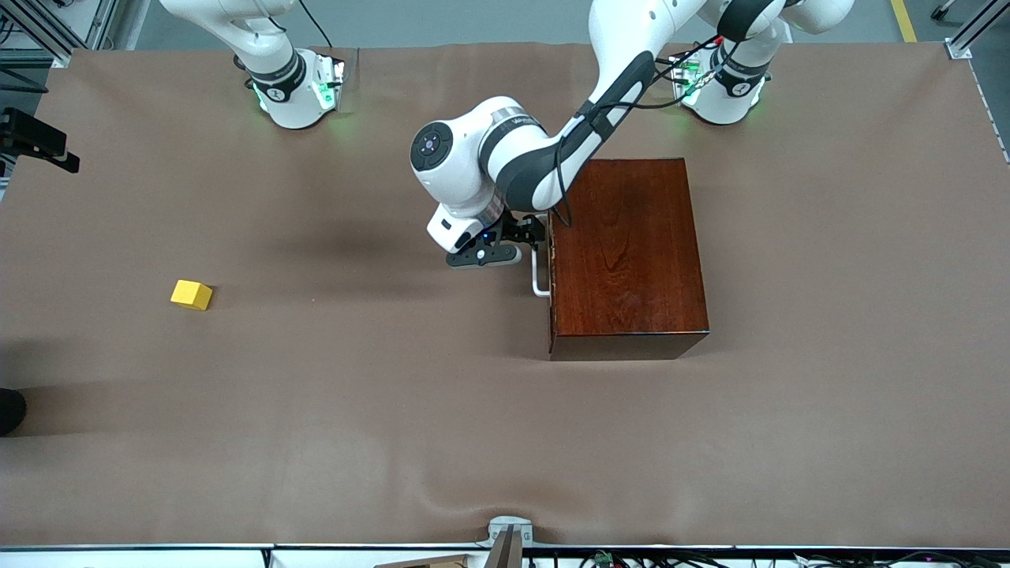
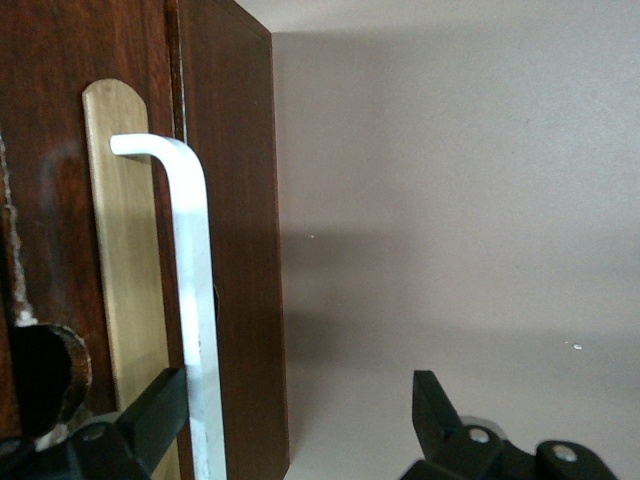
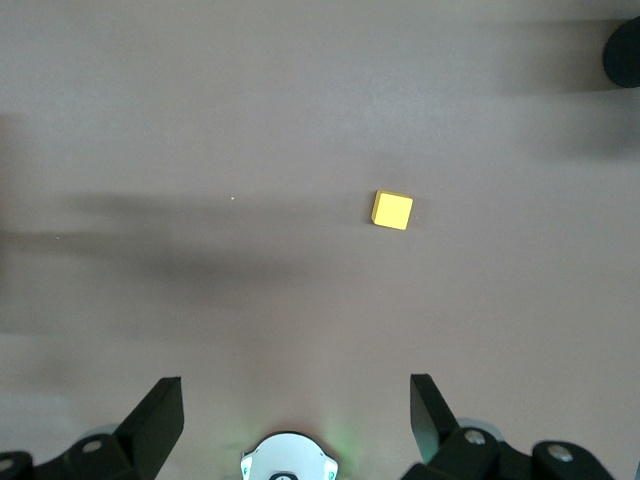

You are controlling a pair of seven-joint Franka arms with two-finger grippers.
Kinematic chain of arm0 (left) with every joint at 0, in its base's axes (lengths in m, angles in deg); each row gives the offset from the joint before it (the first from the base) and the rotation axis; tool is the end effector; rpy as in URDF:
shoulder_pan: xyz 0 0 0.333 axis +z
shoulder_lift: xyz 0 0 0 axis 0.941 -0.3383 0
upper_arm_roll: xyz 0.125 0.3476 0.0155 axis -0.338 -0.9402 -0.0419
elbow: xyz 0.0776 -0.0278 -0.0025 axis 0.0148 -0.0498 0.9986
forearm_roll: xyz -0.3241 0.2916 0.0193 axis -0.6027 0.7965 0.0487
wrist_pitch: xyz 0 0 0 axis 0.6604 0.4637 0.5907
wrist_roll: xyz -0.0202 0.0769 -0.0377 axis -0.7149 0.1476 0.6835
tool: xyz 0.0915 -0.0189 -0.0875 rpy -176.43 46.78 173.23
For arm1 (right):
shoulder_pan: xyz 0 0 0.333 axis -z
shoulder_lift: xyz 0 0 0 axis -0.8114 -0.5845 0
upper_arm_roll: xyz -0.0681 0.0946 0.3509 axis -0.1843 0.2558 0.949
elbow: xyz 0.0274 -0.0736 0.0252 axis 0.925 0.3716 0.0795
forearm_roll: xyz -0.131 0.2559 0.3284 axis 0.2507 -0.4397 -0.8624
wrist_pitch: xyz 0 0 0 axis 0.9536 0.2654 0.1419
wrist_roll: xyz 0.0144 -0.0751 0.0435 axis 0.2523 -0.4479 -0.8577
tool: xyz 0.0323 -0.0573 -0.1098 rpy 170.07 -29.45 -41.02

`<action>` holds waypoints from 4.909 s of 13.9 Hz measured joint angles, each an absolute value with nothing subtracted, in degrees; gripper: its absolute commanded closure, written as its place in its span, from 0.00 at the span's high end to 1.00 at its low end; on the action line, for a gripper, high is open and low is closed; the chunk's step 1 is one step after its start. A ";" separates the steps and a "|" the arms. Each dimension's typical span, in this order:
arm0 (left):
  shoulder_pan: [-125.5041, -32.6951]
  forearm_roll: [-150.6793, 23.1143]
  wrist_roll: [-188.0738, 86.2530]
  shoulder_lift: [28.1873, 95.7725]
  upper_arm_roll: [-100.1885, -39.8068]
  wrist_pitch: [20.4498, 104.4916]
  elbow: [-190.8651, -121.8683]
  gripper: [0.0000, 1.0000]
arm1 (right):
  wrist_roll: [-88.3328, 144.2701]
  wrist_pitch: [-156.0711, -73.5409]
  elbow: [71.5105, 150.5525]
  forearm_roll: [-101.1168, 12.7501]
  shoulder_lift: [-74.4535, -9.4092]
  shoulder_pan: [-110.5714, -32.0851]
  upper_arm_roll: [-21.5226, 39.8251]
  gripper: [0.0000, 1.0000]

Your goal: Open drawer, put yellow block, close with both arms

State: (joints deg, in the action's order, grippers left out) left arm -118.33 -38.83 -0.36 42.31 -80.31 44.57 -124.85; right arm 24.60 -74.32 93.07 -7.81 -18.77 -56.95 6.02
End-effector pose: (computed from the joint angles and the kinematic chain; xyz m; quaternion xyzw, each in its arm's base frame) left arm 0.4975 -0.6302 0.2999 -0.9891 0.0157 -0.0023 0.1462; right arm 0.5664 -0.0562 0.7126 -0.9982 -0.0231 0.0541 0.0110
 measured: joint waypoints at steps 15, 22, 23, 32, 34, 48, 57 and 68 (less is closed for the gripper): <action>-118.27 -38.83 1.27 41.33 -80.39 44.45 -124.99 1.00 | 24.60 -74.31 93.07 -7.81 -18.77 -56.95 6.02 1.00; -118.30 -38.83 3.87 41.33 -80.40 47.47 -124.93 1.00 | 24.60 -74.31 93.07 -7.81 -18.77 -56.95 6.02 1.00; -118.32 -38.82 4.69 41.33 -80.39 48.08 -124.96 1.00 | 24.60 -74.31 93.07 -7.81 -18.77 -56.95 6.02 1.00; -118.76 -38.89 6.86 41.29 -80.17 51.76 -125.07 1.00 | 24.60 -74.31 93.07 -7.75 -18.77 -56.93 6.03 1.00; -118.95 -38.90 7.83 41.26 -80.16 52.96 -125.08 1.00 | 24.60 -74.31 93.07 -7.75 -18.77 -56.93 6.03 1.00; -120.17 -39.32 12.81 40.53 -79.92 61.51 -124.82 1.00 | 24.60 -74.31 93.07 -7.75 -18.80 -56.93 6.03 1.00; -120.14 -41.09 14.53 39.29 -79.99 62.95 -122.81 1.00 | 24.60 -74.31 93.07 -7.75 -18.81 -56.92 6.02 1.00; -120.16 -41.44 14.82 39.32 -79.93 62.88 -121.74 1.00 | 24.60 -76.75 93.15 -7.78 -21.16 -54.96 5.68 1.00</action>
